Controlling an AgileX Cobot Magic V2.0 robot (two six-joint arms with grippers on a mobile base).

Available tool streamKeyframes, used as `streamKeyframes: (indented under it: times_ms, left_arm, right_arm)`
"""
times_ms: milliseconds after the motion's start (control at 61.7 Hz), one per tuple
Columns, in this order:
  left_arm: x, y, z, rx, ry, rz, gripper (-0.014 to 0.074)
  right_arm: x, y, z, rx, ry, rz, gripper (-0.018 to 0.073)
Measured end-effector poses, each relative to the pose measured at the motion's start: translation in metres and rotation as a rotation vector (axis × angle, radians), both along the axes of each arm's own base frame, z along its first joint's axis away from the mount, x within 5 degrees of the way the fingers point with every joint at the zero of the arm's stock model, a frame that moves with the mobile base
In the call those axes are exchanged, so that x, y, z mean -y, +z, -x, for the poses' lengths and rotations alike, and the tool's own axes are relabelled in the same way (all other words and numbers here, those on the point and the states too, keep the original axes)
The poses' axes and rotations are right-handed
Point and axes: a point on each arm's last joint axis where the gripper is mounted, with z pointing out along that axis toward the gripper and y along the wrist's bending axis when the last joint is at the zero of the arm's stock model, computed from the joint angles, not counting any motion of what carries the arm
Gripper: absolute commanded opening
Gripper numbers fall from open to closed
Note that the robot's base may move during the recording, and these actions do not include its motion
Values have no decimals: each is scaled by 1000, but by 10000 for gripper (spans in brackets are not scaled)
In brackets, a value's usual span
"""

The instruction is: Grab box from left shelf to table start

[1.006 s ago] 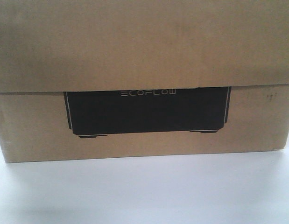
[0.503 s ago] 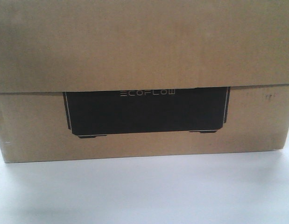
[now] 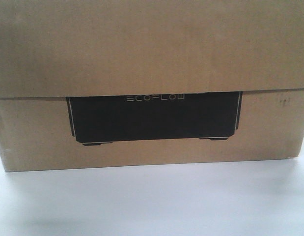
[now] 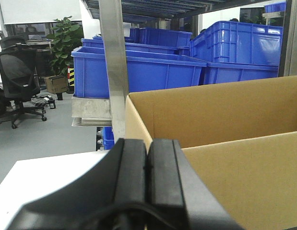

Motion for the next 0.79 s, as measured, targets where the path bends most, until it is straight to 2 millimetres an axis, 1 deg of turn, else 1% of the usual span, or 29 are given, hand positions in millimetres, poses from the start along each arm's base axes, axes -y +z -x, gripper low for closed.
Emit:
streamKeyframes:
  times_ms: [470, 535, 649, 795]
  left_arm:
    - [0, 0, 0, 0, 0, 0, -68]
    - [-1, -2, 0, -21, 3, 16, -68]
    - [-1, -17, 1, -65, 11, -29, -68]
    - [-4, -45, 4, -101, 47, -22, -68]
  right_arm:
    - [0, 0, 0, 0, 0, 2, 18]
    - [0, 0, 0, 0, 0, 2, 18]
    - [0, 0, 0, 0, 0, 2, 18]
    - [0, 0, 0, 0, 0, 2, 18]
